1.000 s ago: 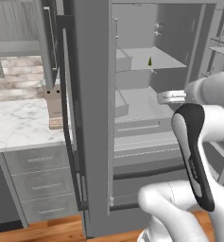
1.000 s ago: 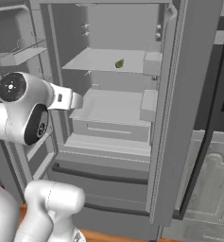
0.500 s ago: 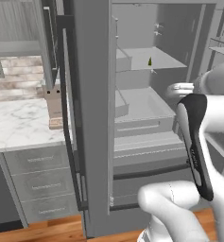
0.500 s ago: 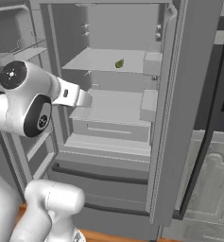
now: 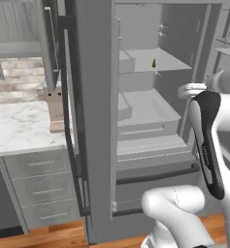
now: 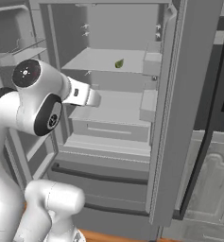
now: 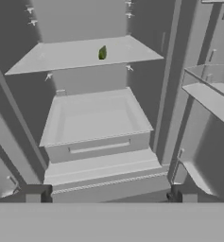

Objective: There is a bowl on the dining counter. Grab a lemon wedge from the fridge and place it in the bowl. Then get the liquor bottle and glass cup from the cabinet and place them next to the bowl.

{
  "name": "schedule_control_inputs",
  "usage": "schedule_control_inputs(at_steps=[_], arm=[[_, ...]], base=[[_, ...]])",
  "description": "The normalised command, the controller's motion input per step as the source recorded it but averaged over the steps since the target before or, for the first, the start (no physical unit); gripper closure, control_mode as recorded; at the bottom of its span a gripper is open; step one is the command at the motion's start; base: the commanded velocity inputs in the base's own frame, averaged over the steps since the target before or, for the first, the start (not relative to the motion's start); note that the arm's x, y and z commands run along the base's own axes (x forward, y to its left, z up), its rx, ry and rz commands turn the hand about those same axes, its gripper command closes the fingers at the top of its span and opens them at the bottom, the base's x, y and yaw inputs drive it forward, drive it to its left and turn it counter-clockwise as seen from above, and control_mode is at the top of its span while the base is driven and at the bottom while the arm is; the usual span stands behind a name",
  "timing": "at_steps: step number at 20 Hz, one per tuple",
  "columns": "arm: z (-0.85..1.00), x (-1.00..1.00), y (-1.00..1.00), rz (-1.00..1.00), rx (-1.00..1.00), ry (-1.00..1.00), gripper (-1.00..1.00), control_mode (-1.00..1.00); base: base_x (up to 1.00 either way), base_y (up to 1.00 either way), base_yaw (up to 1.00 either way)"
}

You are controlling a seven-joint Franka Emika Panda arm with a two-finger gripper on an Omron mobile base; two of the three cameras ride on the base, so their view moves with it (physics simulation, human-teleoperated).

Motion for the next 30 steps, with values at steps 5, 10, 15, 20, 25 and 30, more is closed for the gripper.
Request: schedule_control_inputs(at_steps=[5, 10, 15, 20, 25, 30], arm=[[0.0, 0.0, 0.0, 0.0, 0.0, 0.0, -1.0, 1.0], [0.0, 0.0, 0.0, 0.0, 0.0, 0.0, -1.0, 1.0], [0.0, 0.0, 0.0, 0.0, 0.0, 0.0, -1.0, 1.0], [0.0, 0.0, 0.0, 0.0, 0.0, 0.0, -1.0, 1.0], [0.0, 0.0, 0.0, 0.0, 0.0, 0.0, -1.0, 1.0], [0.13, 0.07, 0.0, 0.0, 0.0, -0.02, -1.0, -1.0]], base=[[0.49, -0.06, 0.0], [0.66, 0.0, 0.0], [0.41, -0.01, 0.0], [0.38, -0.02, 0.0], [0.4, -0.04, 0.0], [0.09, -0.02, 0.0]])
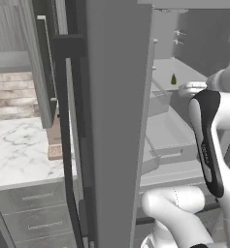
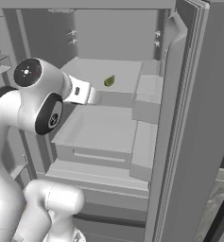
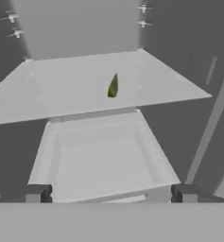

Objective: There is a bowl on the dining counter. Grab a lemon wedge from the fridge and place it in the bowl. Then get the liquor bottle and glass cup from the cabinet and place them next to the bowl.

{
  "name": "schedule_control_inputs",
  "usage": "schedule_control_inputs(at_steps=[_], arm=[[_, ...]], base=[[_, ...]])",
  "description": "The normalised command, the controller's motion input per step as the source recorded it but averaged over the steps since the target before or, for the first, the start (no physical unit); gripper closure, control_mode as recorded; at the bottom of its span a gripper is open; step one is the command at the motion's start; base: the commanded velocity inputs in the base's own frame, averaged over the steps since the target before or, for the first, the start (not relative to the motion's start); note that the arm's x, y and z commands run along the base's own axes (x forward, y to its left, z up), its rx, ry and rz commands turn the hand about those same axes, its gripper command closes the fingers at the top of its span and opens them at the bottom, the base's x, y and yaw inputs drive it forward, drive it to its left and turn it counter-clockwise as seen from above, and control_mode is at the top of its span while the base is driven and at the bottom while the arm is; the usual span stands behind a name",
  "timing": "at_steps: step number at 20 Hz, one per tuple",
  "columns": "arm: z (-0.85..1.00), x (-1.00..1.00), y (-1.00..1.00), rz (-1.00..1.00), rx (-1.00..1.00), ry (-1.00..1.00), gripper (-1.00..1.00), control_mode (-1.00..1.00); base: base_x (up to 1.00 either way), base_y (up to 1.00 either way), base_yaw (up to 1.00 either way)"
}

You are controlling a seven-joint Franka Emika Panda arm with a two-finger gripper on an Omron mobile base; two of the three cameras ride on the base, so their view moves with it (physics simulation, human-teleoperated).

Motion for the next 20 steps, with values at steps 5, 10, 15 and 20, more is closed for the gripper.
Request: schedule_control_inputs(at_steps=[5, 10, 15, 20], arm=[[0.26, 0.67, 0.0, 0.0, 0.0, -0.02, -1.0, -1.0], [-0.02, 0.91, 0.0, 0.0, -0.01, 0.0, -1.0, -1.0], [-0.11, 0.66, 0.0, 0.0, -0.01, 0.0, -1.0, -1.0], [-0.29, 0.49, -0.01, 0.0, 0.0, 0.04, -1.0, -1.0]], base=[[0.0, 0.0, 0.0], [0.0, 0.0, 0.0], [0.0, 0.0, 0.0], [0.0, 0.0, 0.0]])
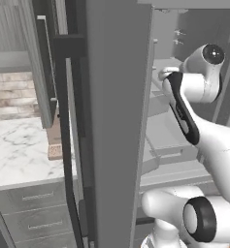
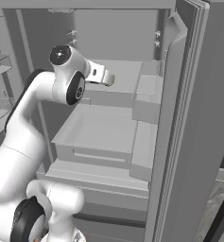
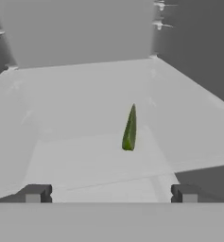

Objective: There is a bowl on the dining counter. Grab a lemon wedge from the fridge and place it in the bowl. Then get the liquor bottle and glass cup from the cabinet and place them next to the bowl.

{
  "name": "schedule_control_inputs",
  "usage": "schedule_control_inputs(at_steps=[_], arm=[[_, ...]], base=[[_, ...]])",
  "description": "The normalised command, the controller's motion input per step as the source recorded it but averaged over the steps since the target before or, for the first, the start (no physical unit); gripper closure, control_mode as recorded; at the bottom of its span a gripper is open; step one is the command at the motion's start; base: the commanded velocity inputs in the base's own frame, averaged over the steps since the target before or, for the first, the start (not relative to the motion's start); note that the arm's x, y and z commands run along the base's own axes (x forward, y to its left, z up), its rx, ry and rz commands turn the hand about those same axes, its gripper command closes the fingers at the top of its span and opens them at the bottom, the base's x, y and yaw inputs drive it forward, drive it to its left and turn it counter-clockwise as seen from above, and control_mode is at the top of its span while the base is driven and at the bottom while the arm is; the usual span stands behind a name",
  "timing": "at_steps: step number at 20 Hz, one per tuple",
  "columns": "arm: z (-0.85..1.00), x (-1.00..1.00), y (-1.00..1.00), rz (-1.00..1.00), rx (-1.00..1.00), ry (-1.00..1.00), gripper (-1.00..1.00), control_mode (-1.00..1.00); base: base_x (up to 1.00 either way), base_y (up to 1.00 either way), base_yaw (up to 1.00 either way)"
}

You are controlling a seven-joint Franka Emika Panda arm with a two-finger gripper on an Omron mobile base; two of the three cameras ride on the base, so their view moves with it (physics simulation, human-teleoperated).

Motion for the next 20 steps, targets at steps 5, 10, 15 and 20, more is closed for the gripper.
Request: schedule_control_inputs(at_steps=[5, 10, 15, 20], arm=[[-0.18, 0.6, -0.11, -0.03, 0.0, 0.02, -1.0, -1.0], [0.0, 0.32, -0.32, -0.05, 0.0, 0.0, -1.0, -1.0], [-0.19, 0.43, -0.16, -0.05, 0.0, 0.06, -1.0, -1.0], [-0.08, 0.49, 0.0, -0.01, 0.0, 0.02, -1.0, -1.0]], base=[[0.0, 0.0, 0.0], [0.0, 0.0, 0.0], [0.0, 0.0, 0.0], [0.0, 0.0, 0.0]])
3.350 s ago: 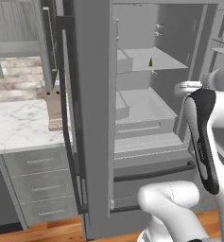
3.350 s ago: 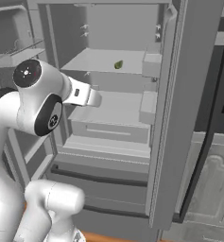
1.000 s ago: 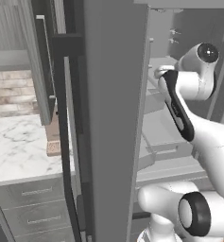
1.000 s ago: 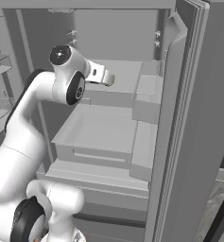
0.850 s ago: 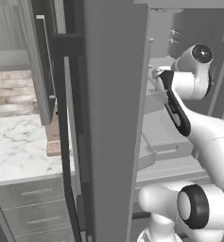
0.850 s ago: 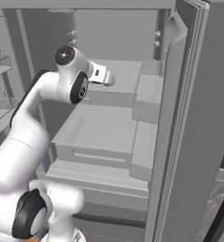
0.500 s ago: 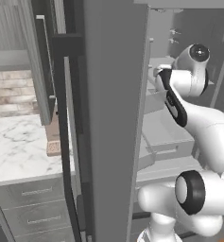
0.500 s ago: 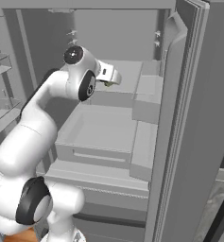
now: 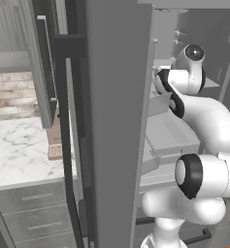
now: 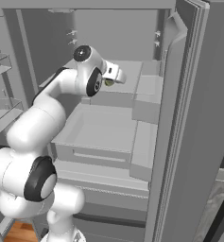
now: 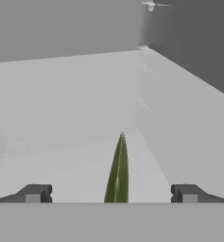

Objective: There is a bowl on the dining counter. Grab a lemon wedge from the fridge and place it in the bowl. Then get the liquor bottle and glass cup from the cabinet and place them next to the bowl.

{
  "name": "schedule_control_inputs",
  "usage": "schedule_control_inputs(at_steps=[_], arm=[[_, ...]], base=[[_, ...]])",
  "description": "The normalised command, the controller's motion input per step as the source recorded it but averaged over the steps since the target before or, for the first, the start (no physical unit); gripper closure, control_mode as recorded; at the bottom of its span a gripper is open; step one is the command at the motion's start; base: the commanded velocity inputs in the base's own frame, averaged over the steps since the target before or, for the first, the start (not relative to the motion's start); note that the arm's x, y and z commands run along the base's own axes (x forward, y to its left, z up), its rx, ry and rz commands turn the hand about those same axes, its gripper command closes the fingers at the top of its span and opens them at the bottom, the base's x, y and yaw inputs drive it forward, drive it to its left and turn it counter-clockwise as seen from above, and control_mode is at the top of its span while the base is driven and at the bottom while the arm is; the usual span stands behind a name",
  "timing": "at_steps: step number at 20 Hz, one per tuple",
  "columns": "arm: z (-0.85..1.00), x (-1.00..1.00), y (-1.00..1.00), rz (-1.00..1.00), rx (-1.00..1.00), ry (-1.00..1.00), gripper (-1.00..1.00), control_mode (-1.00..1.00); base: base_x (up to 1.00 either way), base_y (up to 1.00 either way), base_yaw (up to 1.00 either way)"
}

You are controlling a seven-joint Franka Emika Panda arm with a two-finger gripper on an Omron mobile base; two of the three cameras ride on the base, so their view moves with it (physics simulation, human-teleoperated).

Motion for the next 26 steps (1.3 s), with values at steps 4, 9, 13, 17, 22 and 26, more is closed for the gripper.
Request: schedule_control_inputs(at_steps=[4, 9, 13, 17, 22, 26], arm=[[0.0, 0.13, 0.0, 0.0, 0.0, 0.01, -1.0, -1.0], [-0.09, 0.11, 0.0, -0.02, 0.0, 0.08, -1.0, -1.0], [-0.06, 0.0, 0.0, -0.01, 0.0, 0.07, -1.0, -1.0], [-0.03, 0.0, 0.0, -0.02, 0.0, 0.06, -1.0, -1.0], [-0.02, 0.0, 0.0, -0.03, 0.0, 0.05, 1.0, -1.0], [-0.1, 0.0, 0.0, -0.04, 0.0, 0.08, 1.0, -1.0]], base=[[0.0, 0.0, 0.0], [0.0, 0.0, 0.0], [0.0, 0.0, 0.0], [0.0, 0.0, 0.0], [0.0, 0.0, 0.0], [0.0, 0.0, 0.0]])
